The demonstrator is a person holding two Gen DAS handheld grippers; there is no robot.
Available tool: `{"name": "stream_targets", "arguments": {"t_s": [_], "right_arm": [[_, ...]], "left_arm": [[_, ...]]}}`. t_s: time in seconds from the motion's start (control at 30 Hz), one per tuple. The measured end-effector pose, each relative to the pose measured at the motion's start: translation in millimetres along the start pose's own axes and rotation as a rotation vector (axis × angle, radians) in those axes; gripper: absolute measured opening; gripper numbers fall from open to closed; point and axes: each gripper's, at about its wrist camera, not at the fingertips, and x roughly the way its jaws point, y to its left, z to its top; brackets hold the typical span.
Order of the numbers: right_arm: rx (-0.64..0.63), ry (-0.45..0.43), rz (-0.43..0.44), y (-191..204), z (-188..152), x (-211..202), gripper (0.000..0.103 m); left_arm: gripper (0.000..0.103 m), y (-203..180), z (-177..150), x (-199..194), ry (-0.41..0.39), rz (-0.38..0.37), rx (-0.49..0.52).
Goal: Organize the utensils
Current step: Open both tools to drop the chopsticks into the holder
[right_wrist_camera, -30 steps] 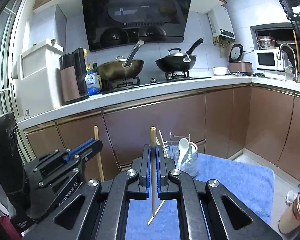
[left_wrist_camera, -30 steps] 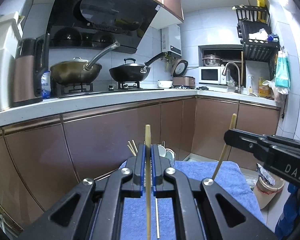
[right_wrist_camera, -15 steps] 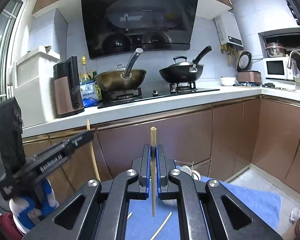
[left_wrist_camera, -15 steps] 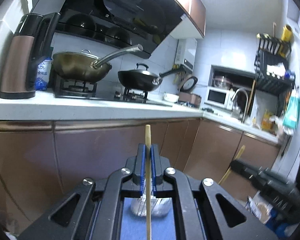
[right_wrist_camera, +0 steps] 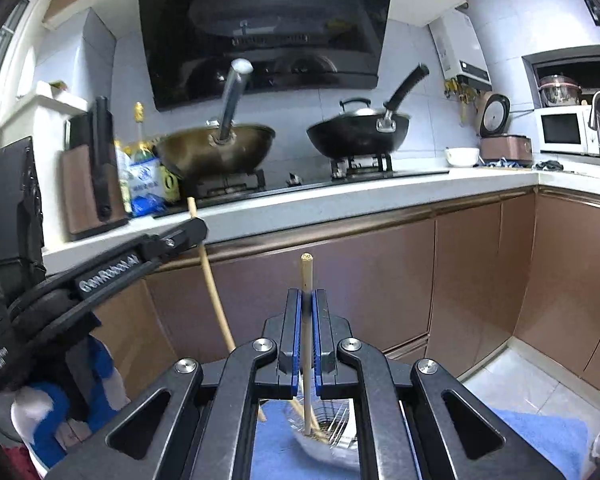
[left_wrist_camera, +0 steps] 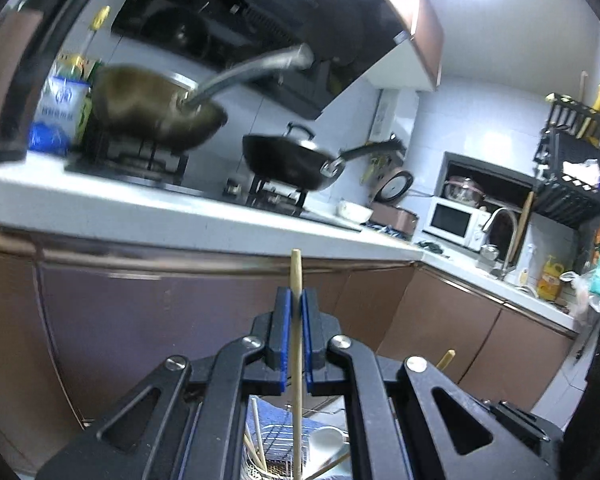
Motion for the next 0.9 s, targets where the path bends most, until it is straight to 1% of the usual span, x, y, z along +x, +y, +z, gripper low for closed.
{"name": "stream_targets", "arguments": {"t_s": [0.07, 0.23, 0.37, 0.53, 0.57, 0.6, 0.67, 0.73, 0.8, 0.9], "right_arm": [[-0.006, 0.009, -0.012, -3, -5, 12, 0.005], [-0.021, 0.04, -0.033, -11, -23, 42, 0.005], [-0.038, 0.069, -0.046, -12, -39, 57, 0.005], [-0.036, 0.105, -0.045, -16, -54, 65, 0.005], [-0.032, 0.108, -0.044, -17, -55, 65, 0.005], [-0.03, 0.109, -0.044, -17, -56, 64, 0.006], [-0.026, 0.108, -0.048, -17, -56, 61, 0.012], [-0.024, 0.105, -0.05, -16, -54, 57, 0.019], [-0.023, 0.099, -0.053, -14, -51, 51, 0.021], [-0.018, 0.089, -0.056, -11, -46, 36, 0.021]], "left_arm": [[0.005, 4, -9, 18, 0.007, 0.016, -0.006], [0.005, 11, -32, 50, -0.017, 0.054, -0.007], [0.005, 13, -51, 73, -0.004, 0.072, -0.002], [0.008, 18, -70, 79, 0.004, 0.088, -0.003], [0.014, 19, -71, 77, 0.005, 0.086, -0.005], [0.023, 19, -70, 74, 0.002, 0.085, -0.006], [0.032, 21, -68, 63, -0.017, 0.093, -0.008], [0.035, 22, -63, 54, -0.023, 0.093, -0.004], [0.041, 20, -58, 43, -0.024, 0.096, 0.008], [0.047, 19, -49, 21, -0.032, 0.106, 0.025]]}}
